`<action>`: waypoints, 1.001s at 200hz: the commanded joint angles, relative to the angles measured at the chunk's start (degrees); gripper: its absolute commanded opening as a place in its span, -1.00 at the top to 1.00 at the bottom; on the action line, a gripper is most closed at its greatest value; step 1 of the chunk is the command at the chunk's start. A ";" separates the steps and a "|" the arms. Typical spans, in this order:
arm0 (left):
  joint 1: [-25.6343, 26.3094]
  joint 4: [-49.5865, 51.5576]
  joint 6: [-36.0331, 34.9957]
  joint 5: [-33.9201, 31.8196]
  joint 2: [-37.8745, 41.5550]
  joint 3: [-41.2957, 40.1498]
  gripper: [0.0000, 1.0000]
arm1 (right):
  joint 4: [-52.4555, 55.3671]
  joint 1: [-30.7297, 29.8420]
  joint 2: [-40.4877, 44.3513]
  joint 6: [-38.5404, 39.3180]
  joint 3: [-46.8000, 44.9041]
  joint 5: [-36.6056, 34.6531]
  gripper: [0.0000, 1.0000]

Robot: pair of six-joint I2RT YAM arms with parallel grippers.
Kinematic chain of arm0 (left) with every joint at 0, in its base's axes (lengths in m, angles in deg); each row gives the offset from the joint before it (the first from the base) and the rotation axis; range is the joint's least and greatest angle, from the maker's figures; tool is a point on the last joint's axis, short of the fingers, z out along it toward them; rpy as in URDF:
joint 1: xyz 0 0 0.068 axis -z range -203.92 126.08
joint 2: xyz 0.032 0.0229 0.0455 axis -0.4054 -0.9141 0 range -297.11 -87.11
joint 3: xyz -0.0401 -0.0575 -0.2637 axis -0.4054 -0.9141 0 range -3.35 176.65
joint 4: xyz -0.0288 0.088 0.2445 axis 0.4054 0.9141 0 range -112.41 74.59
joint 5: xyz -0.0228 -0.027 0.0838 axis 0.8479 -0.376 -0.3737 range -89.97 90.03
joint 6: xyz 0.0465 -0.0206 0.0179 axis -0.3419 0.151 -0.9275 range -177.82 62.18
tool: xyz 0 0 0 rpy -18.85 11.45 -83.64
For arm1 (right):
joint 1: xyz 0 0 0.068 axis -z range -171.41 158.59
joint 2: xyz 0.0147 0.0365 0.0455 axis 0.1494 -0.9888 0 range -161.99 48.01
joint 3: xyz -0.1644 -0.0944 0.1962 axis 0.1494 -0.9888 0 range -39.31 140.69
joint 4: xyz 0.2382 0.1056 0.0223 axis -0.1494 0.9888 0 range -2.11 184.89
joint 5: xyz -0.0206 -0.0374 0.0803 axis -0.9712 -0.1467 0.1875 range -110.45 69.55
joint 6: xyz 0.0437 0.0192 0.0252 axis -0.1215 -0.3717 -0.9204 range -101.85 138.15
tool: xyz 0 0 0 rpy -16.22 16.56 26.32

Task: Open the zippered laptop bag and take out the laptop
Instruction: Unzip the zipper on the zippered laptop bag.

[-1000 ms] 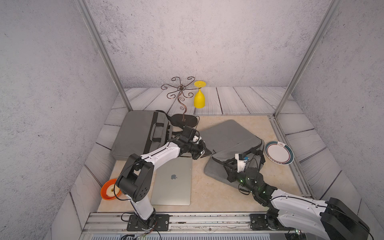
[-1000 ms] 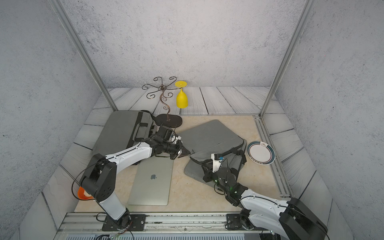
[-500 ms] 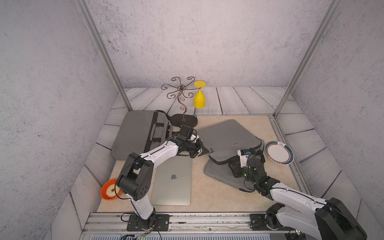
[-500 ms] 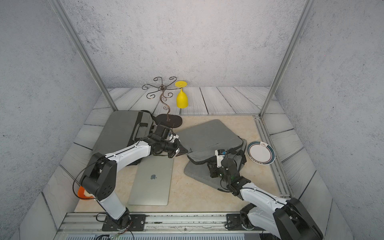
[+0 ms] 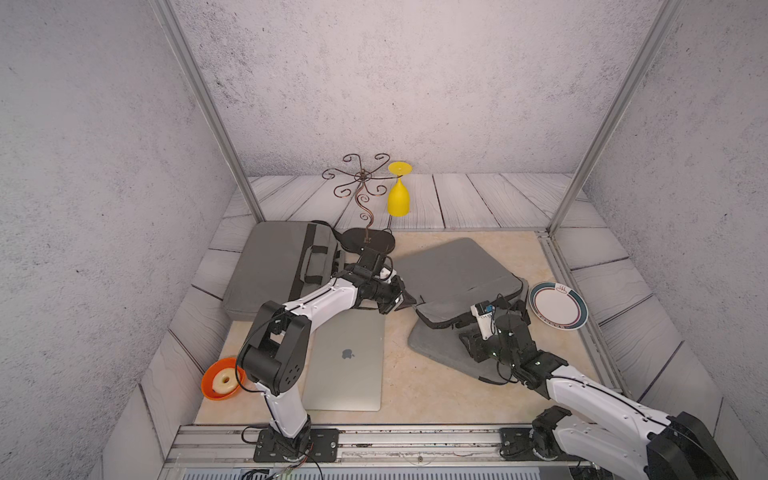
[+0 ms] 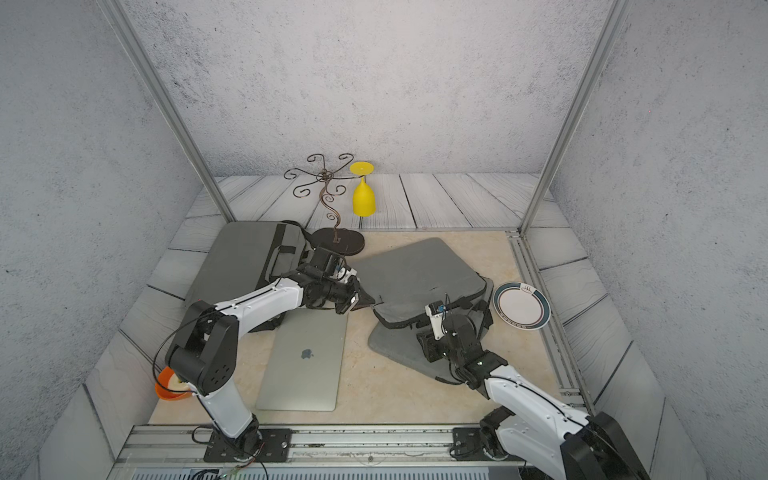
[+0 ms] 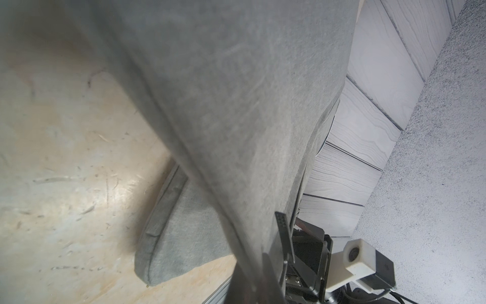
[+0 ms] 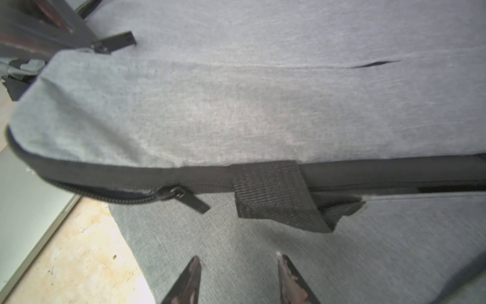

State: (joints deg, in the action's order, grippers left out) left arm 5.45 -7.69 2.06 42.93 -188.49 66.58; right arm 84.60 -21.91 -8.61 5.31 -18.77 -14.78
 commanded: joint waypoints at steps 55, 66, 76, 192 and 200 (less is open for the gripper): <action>-0.27 -0.24 -2.26 0.36 -1.09 1.87 1.00 | -13.57 -4.15 -10.39 7.47 0.99 -0.93 0.10; -0.27 -0.31 -2.31 0.28 -1.10 1.89 1.00 | -17.07 -4.13 -12.32 7.87 0.79 -0.03 0.13; -0.27 -0.03 -2.40 0.26 -1.13 1.97 1.00 | -18.80 -4.27 -13.68 8.43 1.04 0.35 0.16; -1.45 2.47 -5.29 0.22 -1.00 1.43 1.00 | -20.03 -3.87 -12.67 6.76 1.22 -0.11 0.96; -1.72 2.36 -5.33 0.10 -0.84 1.50 1.00 | -19.08 -3.70 -11.98 6.37 1.11 -0.36 1.00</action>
State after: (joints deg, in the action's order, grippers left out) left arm 4.77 -5.92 -1.29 42.80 -188.84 67.21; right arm 64.25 -25.89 -22.97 12.74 -18.36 -14.76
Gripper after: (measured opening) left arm 0.080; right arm 0.049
